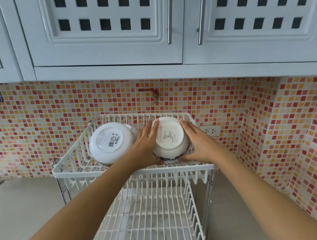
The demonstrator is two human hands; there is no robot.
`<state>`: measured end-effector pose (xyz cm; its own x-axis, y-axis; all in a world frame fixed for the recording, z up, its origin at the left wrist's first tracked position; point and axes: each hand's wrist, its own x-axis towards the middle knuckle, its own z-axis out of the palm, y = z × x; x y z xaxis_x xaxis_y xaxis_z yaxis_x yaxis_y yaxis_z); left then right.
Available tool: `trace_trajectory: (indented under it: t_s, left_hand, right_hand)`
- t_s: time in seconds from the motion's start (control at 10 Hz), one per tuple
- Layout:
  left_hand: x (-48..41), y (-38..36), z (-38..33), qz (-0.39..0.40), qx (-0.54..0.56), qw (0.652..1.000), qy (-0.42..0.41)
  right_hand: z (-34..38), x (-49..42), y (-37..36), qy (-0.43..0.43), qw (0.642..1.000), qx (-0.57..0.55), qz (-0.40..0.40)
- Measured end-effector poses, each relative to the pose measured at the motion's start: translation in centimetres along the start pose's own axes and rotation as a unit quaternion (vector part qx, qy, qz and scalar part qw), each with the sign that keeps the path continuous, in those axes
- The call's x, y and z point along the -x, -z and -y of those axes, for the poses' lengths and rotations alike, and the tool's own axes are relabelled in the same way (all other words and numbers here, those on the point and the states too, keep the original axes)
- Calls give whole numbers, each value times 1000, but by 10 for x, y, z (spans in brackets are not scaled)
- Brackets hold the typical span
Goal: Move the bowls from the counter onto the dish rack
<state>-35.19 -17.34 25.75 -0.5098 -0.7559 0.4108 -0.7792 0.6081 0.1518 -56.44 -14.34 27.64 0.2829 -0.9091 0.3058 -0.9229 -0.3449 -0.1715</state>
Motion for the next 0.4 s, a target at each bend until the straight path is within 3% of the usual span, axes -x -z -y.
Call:
trace_trajectory:
  t_s: [0.2, 0.4]
  left_hand:
    - [6, 13, -10, 24, 27, 999, 8]
    - [29, 38, -22, -33, 60, 997, 38]
  right_hand:
    - [-2, 5, 6, -21, 994, -105, 11]
    - [21, 29, 20, -36, 991, -47, -119]
